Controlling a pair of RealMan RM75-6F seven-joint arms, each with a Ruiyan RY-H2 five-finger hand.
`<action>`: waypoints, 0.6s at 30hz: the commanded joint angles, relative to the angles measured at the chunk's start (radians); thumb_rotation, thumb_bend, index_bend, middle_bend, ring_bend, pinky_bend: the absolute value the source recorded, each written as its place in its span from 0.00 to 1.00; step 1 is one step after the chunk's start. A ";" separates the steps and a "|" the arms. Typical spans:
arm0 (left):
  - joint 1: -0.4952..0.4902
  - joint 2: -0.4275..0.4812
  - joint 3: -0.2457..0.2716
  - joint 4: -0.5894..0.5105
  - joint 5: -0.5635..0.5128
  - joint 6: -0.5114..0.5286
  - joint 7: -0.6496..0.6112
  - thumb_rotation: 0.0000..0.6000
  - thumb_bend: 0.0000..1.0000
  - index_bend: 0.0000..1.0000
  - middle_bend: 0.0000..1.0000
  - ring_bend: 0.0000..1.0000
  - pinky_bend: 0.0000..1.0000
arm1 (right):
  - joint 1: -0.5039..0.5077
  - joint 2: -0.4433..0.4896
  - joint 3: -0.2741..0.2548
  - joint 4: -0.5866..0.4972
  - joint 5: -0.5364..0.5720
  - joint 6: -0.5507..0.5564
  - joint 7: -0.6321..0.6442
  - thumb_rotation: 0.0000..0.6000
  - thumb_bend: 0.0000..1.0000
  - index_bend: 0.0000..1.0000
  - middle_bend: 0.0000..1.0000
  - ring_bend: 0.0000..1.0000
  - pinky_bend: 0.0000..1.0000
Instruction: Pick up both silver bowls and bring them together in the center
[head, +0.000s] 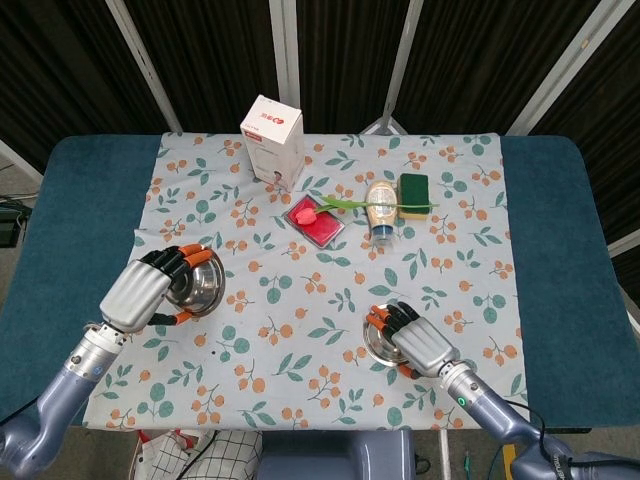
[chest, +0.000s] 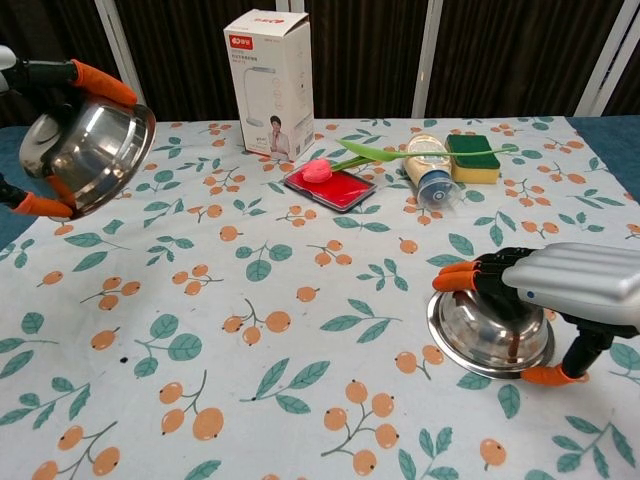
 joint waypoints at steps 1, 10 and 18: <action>0.000 -0.008 -0.002 0.009 -0.005 -0.001 0.011 1.00 0.34 0.47 0.64 0.54 0.75 | 0.010 -0.005 -0.001 0.006 0.015 -0.013 -0.003 1.00 0.32 0.00 0.00 0.00 0.00; -0.007 -0.024 -0.006 0.027 -0.020 -0.017 0.025 1.00 0.34 0.47 0.64 0.54 0.75 | 0.035 -0.009 0.001 0.023 0.052 -0.029 -0.008 1.00 0.32 0.04 0.06 0.11 0.23; -0.021 -0.050 -0.011 0.053 -0.038 -0.047 0.023 1.00 0.34 0.47 0.64 0.54 0.75 | 0.053 -0.004 -0.005 0.029 0.121 -0.058 -0.033 1.00 0.32 0.63 0.56 0.62 0.79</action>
